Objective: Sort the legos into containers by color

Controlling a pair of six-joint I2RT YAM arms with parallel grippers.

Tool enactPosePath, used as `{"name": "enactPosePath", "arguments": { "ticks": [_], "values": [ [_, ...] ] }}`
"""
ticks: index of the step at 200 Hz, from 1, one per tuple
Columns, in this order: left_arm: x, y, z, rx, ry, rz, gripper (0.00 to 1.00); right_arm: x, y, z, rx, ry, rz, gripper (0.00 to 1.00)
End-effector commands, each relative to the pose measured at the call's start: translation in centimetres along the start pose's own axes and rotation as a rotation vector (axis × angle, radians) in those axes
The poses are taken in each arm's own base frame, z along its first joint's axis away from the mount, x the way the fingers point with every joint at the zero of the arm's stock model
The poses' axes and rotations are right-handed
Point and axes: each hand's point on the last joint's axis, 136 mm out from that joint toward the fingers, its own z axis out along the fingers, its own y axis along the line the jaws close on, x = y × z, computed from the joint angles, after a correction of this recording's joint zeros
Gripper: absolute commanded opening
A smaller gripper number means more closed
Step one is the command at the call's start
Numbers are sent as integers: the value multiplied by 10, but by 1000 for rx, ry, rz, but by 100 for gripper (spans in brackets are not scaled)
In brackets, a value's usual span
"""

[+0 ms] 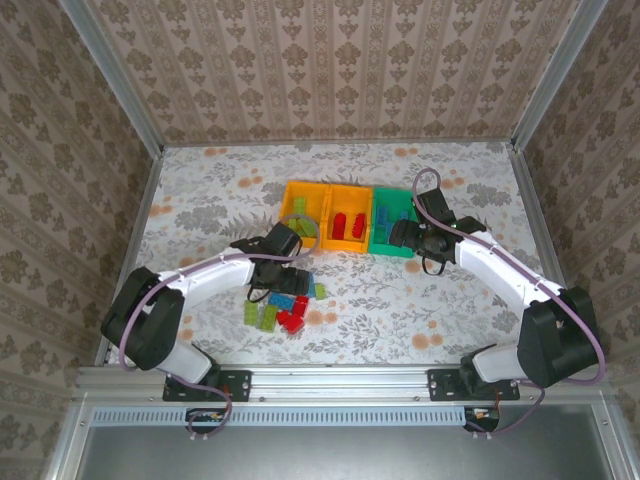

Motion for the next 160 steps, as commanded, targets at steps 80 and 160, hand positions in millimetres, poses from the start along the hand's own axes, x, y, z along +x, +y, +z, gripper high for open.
{"name": "enactPosePath", "arguments": {
  "ticks": [80, 160],
  "values": [
    [6, 4, 15, -38, 45, -7, 79, 4, -4, 5, 10, 13, 20, 87],
    [3, 9, 21, -63, 61, -27, 57, 2, -5, 4, 18, 5, 18, 87]
  ]
}}
